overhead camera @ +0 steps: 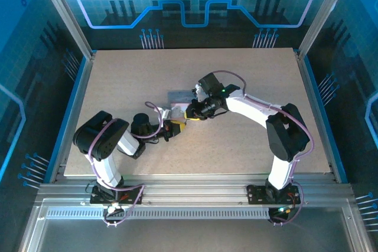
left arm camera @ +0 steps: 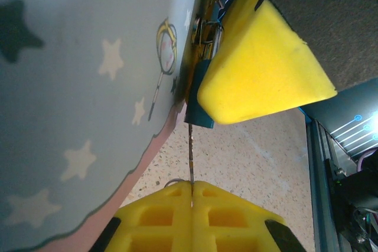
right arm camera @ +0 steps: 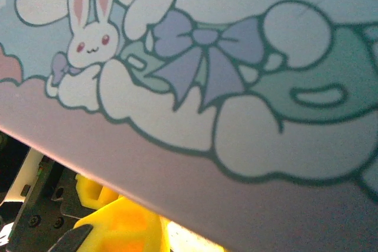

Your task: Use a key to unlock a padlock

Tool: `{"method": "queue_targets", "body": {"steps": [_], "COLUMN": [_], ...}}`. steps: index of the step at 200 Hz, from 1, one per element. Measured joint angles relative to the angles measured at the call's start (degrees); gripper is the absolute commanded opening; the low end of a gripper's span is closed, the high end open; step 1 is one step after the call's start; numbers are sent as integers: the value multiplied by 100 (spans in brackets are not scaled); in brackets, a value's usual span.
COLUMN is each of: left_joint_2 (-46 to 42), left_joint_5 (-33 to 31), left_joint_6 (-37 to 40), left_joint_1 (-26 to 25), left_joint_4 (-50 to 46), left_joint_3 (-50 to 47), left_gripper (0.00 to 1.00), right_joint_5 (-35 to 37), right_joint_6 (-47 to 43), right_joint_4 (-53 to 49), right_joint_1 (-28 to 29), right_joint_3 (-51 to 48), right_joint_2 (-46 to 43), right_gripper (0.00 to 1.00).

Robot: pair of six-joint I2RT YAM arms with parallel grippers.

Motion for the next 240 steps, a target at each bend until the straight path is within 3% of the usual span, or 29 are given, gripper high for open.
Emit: {"method": "queue_targets", "body": {"steps": [162,240], "left_joint_2": [-2,-595], "left_joint_5": [-2,-173], "left_joint_6": [28,396], "left_joint_1": [-52,-136], "left_joint_4": [103,-837], "left_joint_3": [-55,17], "left_gripper": [0,0], "right_joint_5": [-195,-306], "right_joint_6": [17,-26], "right_joint_4": [-33,-118], "right_joint_1": [-20,-63], "right_joint_3": [0,26], "right_joint_2": [0,0], "right_gripper": [4,4]}}
